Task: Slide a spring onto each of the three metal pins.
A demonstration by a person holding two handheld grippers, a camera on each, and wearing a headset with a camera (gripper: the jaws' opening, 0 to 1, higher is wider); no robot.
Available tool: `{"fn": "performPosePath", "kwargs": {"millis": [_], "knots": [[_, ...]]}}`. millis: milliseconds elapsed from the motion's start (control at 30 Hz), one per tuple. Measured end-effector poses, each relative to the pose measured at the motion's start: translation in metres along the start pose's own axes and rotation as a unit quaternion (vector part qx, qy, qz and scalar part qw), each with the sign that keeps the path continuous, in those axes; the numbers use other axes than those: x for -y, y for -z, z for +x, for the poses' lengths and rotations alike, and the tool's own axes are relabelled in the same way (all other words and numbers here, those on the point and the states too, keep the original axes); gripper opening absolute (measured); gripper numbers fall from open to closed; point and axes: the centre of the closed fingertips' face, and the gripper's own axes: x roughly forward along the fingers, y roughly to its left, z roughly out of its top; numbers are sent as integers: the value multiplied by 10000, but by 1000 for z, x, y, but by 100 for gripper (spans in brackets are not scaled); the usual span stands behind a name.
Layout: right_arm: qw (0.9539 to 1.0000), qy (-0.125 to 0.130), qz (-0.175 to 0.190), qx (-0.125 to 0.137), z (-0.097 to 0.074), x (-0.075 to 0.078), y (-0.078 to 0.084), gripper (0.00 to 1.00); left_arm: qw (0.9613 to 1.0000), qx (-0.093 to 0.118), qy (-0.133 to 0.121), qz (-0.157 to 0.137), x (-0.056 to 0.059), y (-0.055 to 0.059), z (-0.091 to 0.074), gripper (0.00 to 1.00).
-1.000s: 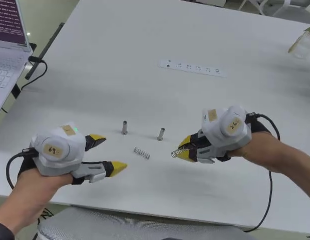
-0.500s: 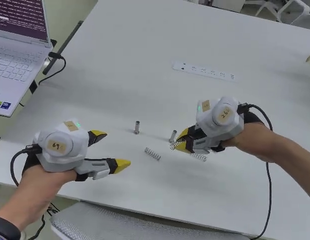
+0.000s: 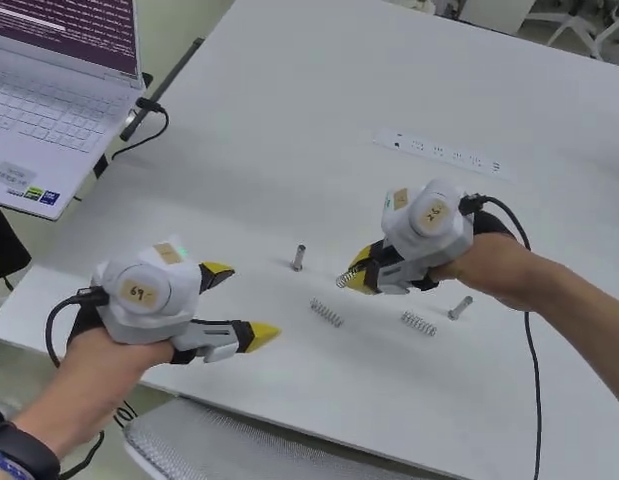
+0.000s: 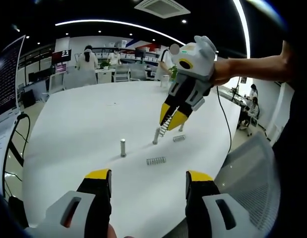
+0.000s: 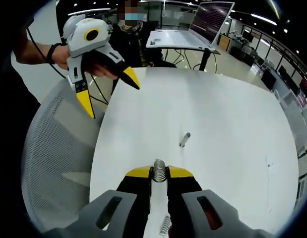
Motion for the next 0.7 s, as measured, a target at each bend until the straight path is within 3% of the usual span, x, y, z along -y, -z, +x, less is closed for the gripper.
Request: {"fn": "performPosePath", "kwargs": {"millis": [333, 700], "knots": [[9998, -17, -162, -105, 22, 17, -9, 9, 10000, -6, -17, -42, -2, 2, -2, 55], [9995, 46, -270, -169, 33, 37, -22, 9, 9999, -15, -69, -134, -5, 7, -4, 55]]}}
